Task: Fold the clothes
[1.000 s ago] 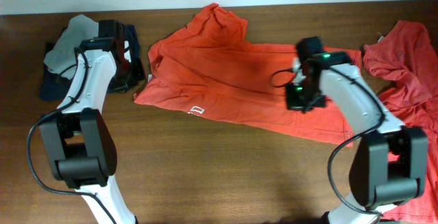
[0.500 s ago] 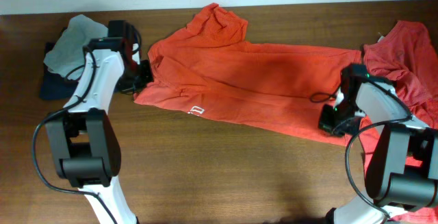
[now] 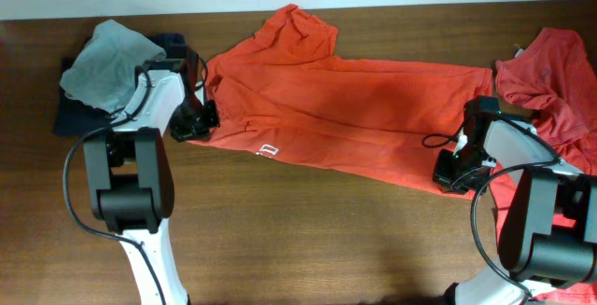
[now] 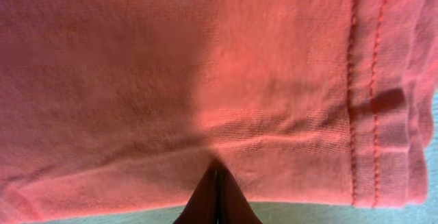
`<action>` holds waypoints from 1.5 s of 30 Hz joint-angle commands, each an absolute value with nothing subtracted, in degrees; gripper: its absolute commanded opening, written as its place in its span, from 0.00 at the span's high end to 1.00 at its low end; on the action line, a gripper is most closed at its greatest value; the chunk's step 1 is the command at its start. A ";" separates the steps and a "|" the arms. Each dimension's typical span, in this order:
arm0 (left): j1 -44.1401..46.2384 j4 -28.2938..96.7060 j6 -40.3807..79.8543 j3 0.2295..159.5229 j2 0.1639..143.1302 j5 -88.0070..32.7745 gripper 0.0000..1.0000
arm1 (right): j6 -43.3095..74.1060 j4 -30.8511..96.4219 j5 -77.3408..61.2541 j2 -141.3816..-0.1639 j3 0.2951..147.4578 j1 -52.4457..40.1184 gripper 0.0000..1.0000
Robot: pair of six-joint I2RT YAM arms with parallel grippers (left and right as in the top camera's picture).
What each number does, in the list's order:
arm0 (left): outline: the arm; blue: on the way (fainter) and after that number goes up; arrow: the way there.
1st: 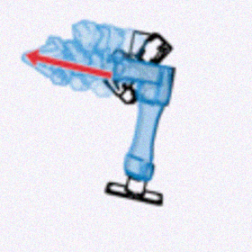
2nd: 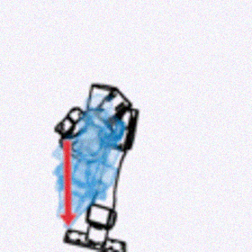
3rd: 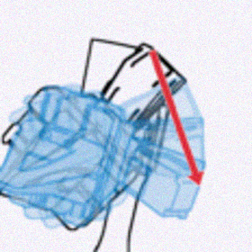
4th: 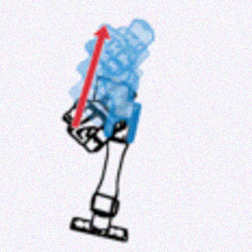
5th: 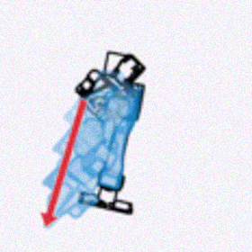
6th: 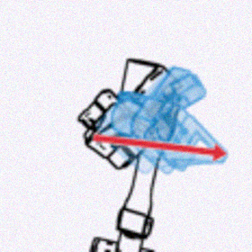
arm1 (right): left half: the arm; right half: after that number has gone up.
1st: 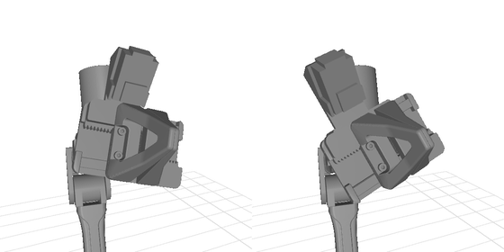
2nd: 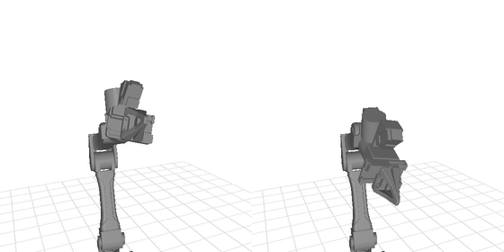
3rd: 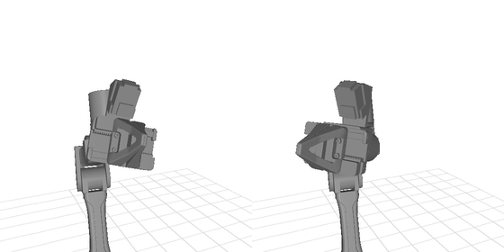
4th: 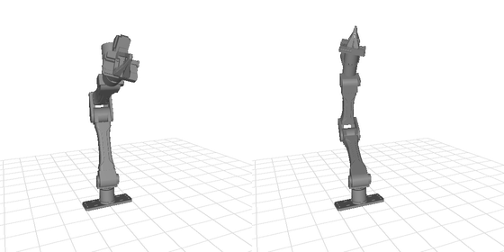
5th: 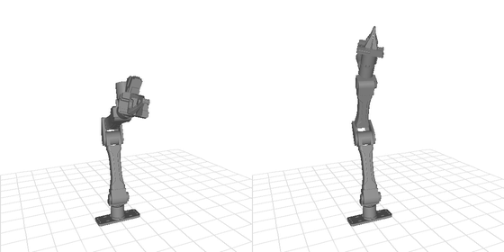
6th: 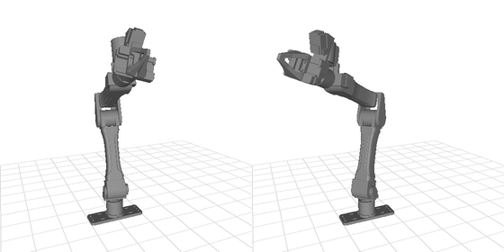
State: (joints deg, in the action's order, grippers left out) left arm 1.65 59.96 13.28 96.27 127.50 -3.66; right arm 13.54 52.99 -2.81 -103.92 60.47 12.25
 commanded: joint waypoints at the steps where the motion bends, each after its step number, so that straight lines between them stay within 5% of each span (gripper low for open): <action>1: 1.52 60.12 13.61 96.57 129.03 -3.57 1.00 | 14.04 52.84 -0.23 -102.80 60.07 12.45 0.96; 18: 1.52 78.94 21.74 96.40 130.96 6.90 1.00 | 15.97 54.22 6.96 -102.80 58.39 13.23 0.96; 35: 8.36 71.57 19.49 97.23 117.56 6.96 0.99 | 14.85 60.45 0.73 -102.78 65.45 16.51 0.96; 37: 8.03 70.02 18.92 97.23 116.44 6.94 0.92 | 14.85 61.34 -1.83 -102.78 67.31 16.51 0.95; 42: 6.55 67.83 13.41 97.17 117.36 6.04 0.56 | 14.70 60.66 -3.88 -102.78 68.27 16.51 0.92; 45: 5.85 65.93 10.11 97.17 118.48 5.89 0.52 | 13.80 60.64 -3.90 -102.78 68.27 16.51 0.92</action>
